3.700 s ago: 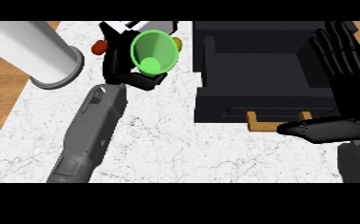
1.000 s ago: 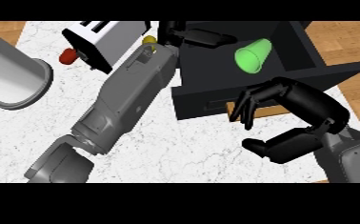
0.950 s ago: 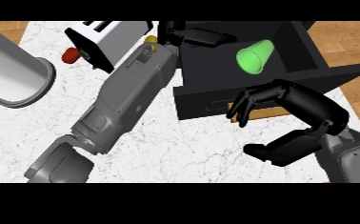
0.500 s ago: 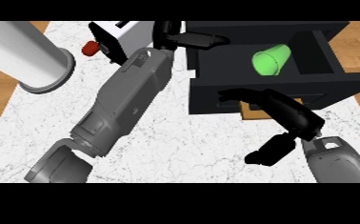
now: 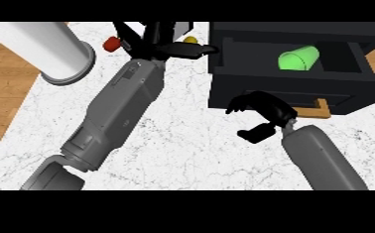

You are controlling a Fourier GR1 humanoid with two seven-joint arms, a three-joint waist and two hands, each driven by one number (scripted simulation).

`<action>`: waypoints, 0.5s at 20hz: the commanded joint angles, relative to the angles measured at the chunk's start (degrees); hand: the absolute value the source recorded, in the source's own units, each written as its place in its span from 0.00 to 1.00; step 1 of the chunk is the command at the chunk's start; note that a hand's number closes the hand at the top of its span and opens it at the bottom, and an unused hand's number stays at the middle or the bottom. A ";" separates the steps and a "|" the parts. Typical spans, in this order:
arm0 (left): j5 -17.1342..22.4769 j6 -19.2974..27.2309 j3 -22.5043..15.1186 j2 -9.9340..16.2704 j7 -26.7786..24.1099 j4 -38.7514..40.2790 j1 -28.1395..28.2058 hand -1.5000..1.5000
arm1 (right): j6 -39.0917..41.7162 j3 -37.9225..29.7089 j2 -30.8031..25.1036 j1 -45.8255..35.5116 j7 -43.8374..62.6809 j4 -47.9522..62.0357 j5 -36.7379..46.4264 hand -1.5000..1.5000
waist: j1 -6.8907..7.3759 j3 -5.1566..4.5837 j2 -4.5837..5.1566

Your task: Pick up the cup, place it into the drawer and close the drawer

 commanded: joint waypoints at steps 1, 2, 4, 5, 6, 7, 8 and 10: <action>-0.09 -2.01 0.04 3.06 0.83 -4.32 3.88 0.00 | -4.62 -1.58 0.25 -5.46 -9.00 15.67 3.66 1.00 | 0.66 0.03 -0.11; 0.10 -1.82 -0.16 2.12 0.05 -4.64 6.38 0.00 | -5.78 -3.28 0.17 -7.07 -10.65 18.30 3.06 1.00 | 1.45 0.07 0.03; 0.70 -3.82 0.05 3.75 1.75 -6.15 6.11 0.00 | -9.93 -5.27 1.77 -9.03 -13.47 22.38 2.86 1.00 | 2.63 0.15 0.44; 0.52 -3.17 -0.11 3.60 2.18 -7.13 5.46 0.00 | -8.76 -6.80 1.76 -12.19 -13.84 25.28 1.88 1.00 | 3.01 0.16 0.52; 0.75 -4.78 -0.41 4.69 3.26 -8.03 6.97 0.00 | -8.85 -8.66 1.35 -14.25 -13.73 26.48 0.91 1.00 | 3.60 0.15 0.43; 0.41 -4.86 -0.42 4.51 1.68 -7.69 7.56 0.00 | -10.45 -9.02 0.41 -15.19 -15.58 28.53 1.78 1.00 | 3.94 0.19 1.00; 0.75 -4.61 -0.33 5.19 3.42 -8.64 7.54 0.00 | -12.38 -10.90 0.53 -15.65 -16.08 29.79 0.86 1.00 | 4.29 0.23 0.80; 0.57 -6.00 -0.23 5.86 1.32 -8.92 10.25 0.00 | -11.35 -13.46 -0.37 -20.86 -16.42 32.81 -0.57 1.00 | 4.26 0.16 1.16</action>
